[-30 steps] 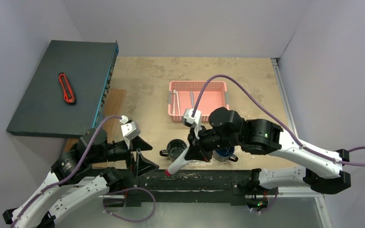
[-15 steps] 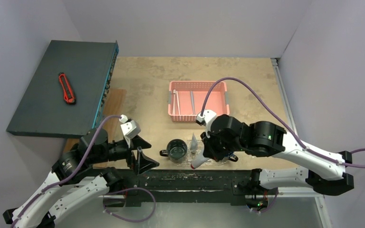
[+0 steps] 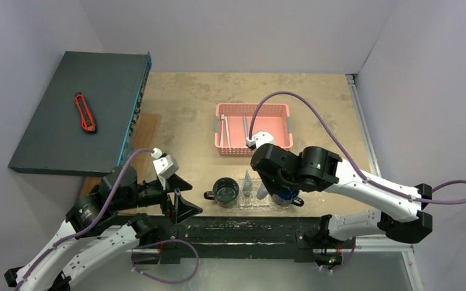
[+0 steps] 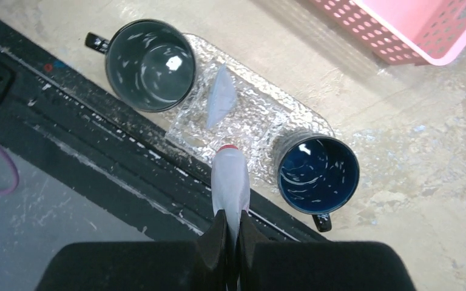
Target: Prepare toiletry sets of a toothbrush and toothpaste on the tray
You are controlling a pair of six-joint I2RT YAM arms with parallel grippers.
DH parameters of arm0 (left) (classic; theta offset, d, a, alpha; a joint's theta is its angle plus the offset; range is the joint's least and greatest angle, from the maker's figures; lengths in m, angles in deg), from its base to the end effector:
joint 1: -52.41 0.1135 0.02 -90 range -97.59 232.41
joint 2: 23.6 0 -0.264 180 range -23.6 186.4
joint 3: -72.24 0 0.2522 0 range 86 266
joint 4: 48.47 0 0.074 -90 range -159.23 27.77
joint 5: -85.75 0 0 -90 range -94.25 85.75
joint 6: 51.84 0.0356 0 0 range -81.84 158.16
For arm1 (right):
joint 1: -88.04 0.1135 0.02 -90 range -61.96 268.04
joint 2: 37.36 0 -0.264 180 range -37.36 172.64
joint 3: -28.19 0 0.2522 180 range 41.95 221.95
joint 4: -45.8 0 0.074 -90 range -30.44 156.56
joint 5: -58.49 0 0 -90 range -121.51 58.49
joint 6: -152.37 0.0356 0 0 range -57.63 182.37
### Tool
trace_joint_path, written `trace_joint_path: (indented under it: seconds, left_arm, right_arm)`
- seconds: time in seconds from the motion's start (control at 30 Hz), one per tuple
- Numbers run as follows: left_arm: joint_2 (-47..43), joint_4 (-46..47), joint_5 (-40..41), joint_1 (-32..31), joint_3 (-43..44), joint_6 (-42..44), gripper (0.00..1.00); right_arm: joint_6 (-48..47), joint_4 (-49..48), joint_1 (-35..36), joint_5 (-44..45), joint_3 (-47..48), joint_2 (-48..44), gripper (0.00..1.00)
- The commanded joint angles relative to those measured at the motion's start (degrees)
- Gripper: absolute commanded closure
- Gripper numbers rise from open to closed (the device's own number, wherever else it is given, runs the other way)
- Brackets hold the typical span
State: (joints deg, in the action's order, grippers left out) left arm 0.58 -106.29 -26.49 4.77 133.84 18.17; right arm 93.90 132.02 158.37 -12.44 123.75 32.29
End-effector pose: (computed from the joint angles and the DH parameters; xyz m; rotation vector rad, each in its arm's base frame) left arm 0.0437 -0.0680 0.3376 0.7656 1.9333 -1.1333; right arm 0.0811 0.1923 0.3777 -0.7403 2.4442 0.2549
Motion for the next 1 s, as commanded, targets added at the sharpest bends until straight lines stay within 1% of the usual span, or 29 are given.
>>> trace_joint_path:
  seconds: [0.0, 0.3, 0.97]
  left_arm:
    - [-0.9, 1.3, 0.4, 0.1, -0.4, -0.5, 0.02]
    - [-1.2, 1.2, 0.4, 0.1, -0.6, -0.5, 0.02]
    - [-1.6, 1.0, 0.2, 0.1, -0.8, -0.4, 0.02]
  right_arm:
    - [0.1, -0.8, -2.2, 3.7, 3.3, 1.0, 1.0]
    - [-2.8, -4.2, -5.8, 2.2, 3.4, 3.0, 1.0]
    - [-4.1, -8.3, -8.2, 2.4, 0.4, 5.9, 1.0]
